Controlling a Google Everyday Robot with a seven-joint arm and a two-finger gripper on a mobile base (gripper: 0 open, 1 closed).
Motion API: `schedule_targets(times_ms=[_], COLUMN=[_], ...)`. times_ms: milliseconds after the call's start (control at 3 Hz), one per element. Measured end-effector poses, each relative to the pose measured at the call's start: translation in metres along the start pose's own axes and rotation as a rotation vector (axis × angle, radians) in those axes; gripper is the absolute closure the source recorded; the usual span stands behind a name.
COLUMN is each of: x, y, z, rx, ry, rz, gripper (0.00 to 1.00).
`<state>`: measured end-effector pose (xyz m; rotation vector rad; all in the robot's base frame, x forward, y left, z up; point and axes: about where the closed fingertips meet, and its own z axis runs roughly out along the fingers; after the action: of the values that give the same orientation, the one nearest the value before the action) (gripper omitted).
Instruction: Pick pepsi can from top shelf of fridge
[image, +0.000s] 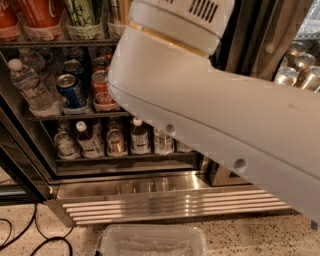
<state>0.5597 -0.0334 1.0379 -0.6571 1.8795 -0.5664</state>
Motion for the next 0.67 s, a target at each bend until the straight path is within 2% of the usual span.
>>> schedule_targets(times_ms=[333, 667], x=[0.008, 0.011], y=[0.013, 0.026], z=[-0.003, 0.004], rx=[-0.021, -0.114], ry=[0.005, 0.017], rz=[0.172, 0.394], gripper=[0.0, 0.0])
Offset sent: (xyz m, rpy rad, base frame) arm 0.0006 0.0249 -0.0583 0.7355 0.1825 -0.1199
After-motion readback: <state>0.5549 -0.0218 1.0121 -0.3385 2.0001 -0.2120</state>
